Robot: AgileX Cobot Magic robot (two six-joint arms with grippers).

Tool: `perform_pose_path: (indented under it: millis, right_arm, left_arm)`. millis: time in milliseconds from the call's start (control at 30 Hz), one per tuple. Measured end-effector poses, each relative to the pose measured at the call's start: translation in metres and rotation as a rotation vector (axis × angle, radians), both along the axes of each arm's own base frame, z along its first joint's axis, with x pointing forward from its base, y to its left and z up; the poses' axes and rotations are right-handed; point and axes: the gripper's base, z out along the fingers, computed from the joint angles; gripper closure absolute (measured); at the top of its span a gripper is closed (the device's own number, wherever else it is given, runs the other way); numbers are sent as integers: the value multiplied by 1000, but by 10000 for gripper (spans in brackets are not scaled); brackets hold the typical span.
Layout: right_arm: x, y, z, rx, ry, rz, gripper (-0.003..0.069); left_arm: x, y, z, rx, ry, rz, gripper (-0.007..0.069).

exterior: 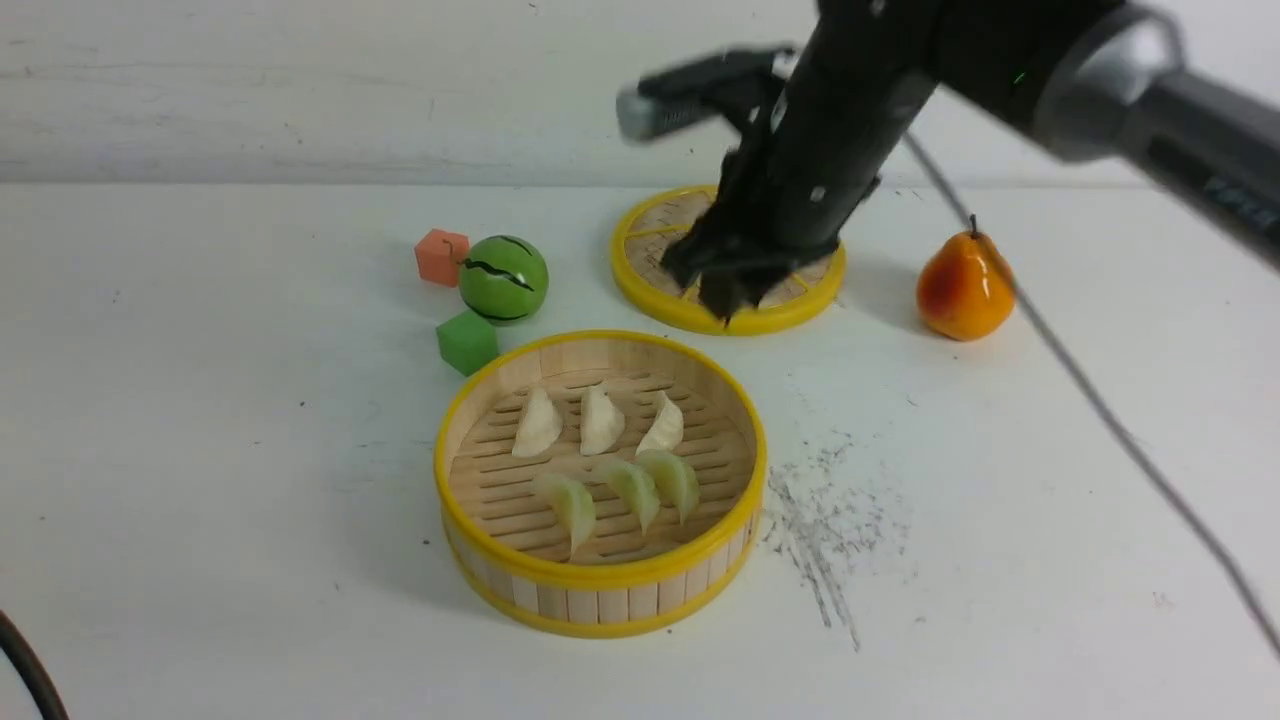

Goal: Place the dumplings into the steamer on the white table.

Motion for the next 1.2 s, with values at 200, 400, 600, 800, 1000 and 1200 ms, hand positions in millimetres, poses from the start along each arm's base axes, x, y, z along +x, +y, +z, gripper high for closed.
perform_pose_path:
  millis: [200, 400, 600, 800, 1000, 1200]
  right_arm:
    - [-60, -59, 100, 14, -249, -112, 661]
    - [-131, -109, 128, 27, -297, -198, 680]
    - [-205, -142, 104, 106, -414, -198, 680]
    - [-264, -168, 33, 182, -550, -181, 680]
    - [-303, -185, -43, 240, -647, -168, 678]
    - [-306, -184, -96, 304, -750, -148, 674]
  left_arm:
    - [0, 0, 0, 0, 1, 1, 488]
    - [0, 0, 0, 0, 1, 1, 484]
    - [0, 0, 0, 0, 1, 1, 479]
    - [0, 0, 0, 0, 1, 1, 470]
    - [0, 0, 0, 0, 1, 1, 464]
    - [0, 0, 0, 0, 1, 1, 460]
